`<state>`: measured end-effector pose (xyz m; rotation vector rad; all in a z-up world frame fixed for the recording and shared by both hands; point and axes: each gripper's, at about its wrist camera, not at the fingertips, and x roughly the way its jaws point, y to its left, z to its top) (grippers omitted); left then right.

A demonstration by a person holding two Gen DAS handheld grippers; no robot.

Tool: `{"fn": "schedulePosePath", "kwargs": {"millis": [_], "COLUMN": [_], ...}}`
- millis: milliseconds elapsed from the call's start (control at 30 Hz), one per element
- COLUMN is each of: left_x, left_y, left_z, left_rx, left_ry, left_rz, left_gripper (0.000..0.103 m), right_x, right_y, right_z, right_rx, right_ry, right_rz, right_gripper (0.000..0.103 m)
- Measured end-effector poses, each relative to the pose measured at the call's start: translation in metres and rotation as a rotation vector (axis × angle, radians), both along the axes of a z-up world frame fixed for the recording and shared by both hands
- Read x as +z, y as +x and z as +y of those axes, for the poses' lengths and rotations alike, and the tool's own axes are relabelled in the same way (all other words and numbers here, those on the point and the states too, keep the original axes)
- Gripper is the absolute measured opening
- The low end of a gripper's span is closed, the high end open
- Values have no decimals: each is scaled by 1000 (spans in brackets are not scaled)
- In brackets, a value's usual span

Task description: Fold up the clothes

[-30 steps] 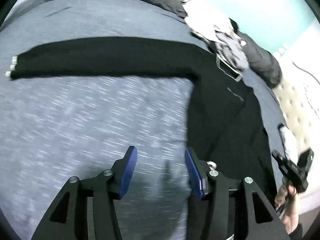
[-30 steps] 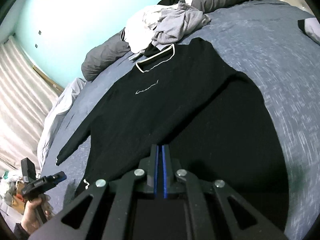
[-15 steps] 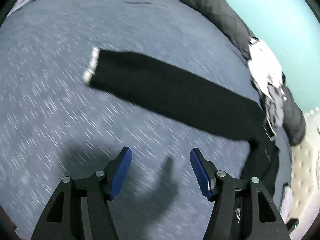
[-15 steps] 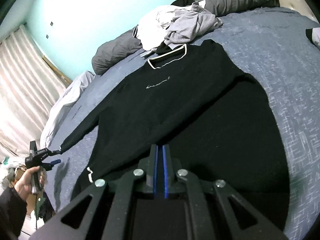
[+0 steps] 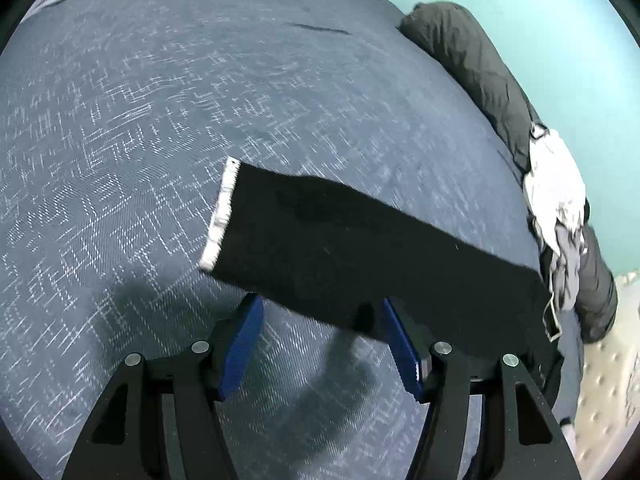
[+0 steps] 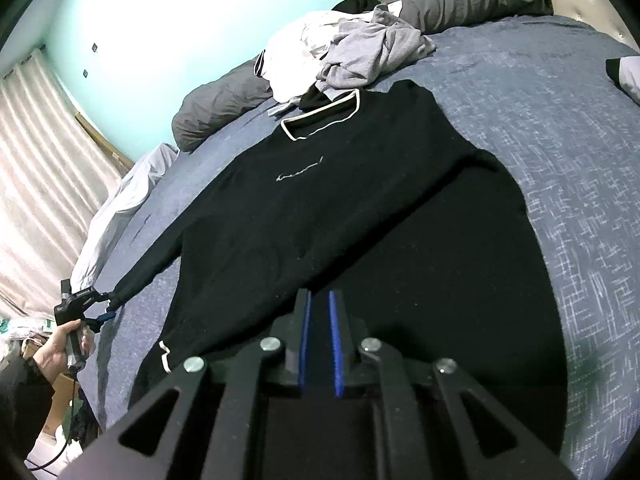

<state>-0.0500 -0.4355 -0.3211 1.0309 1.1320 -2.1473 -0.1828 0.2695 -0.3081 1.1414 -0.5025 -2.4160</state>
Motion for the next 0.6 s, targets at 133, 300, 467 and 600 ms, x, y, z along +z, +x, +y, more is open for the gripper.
{"fn": "schedulePosePath", "kwargs": {"millis": [133,300,467,600], "left_x": [-1,2,11,27], "left_y": [-5,-12,-18,-30], "left_z": [-7,-11,-5,3], "left_rx": [14,-6,-49,-92], "left_ry": [-20,-53,-76,-116], "left_rz": [2,-12,-1,12], "left_gripper": [64,42,12,10], "right_x": [0,1,1,2], "right_y": [0,-1,-1,-1], "right_z": [0,0,1,1], "right_rx": [2,5,1,3], "right_ry": [6,9,10,4], "right_rz": [0,7,8,11], "right_gripper": [9,9,9,9]}}
